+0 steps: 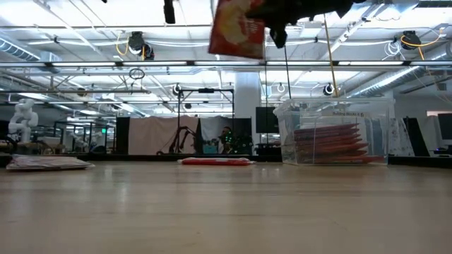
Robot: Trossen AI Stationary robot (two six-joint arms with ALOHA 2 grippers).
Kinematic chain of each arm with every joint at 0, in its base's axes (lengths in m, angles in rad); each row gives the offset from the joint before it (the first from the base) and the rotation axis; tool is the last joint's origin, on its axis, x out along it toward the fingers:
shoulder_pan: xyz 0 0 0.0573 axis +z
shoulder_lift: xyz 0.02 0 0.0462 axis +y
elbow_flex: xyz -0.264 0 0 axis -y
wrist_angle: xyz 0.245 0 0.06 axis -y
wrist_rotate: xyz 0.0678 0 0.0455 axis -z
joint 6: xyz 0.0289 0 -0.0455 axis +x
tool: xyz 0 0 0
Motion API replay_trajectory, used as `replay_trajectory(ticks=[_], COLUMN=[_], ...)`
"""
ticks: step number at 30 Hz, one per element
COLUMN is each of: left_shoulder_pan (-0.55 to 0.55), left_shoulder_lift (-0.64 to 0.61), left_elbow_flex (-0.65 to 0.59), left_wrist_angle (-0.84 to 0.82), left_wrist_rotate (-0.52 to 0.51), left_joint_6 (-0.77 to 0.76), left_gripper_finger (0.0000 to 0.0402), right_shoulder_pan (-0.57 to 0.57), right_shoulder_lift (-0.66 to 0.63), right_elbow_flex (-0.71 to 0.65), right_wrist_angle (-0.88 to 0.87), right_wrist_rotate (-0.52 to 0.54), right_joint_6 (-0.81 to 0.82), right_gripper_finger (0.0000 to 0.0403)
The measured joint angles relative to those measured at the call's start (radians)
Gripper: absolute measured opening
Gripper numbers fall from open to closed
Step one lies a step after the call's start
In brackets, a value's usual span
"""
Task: Sort popcorn bags into baskets
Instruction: Put the popcorn bag into the transparent container
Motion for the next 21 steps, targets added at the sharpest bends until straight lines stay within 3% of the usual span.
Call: replay_trajectory(ticks=[6, 10, 16, 21], left_shoulder_pan=[0.057, 0.089, 0.115, 0.099], left_shoulder_lift=[-0.014, 0.058, 0.224, 0.363], left_elbow_flex=[0.161, 0.323, 0.479, 0.53], left_wrist_angle=[-0.432, -0.667, -0.761, -0.766], left_wrist_rotate=[-0.008, 0.021, 0.218, 0.266], left_joint_6=[0.12, 0.242, 0.279, 0.339], left_gripper_finger=[0.0207, 0.0239, 0.0267, 0.0268], right_shoulder_pan=[-0.031, -0.031, -0.03, -0.031], right_shoulder_lift=[-0.034, -0.036, -0.031, -0.032], right_elbow_flex=[0.0, 0.0, 0.0, 0.0], right_wrist_angle=[-0.231, -0.368, -0.471, -0.526], right_wrist_rotate=[-0.146, -0.198, -0.204, -0.204], right_joint_6=[0.001, 0.0, -0.007, -0.021], right_gripper_finger=[0.0023, 0.0015, 0.0016, 0.0017])
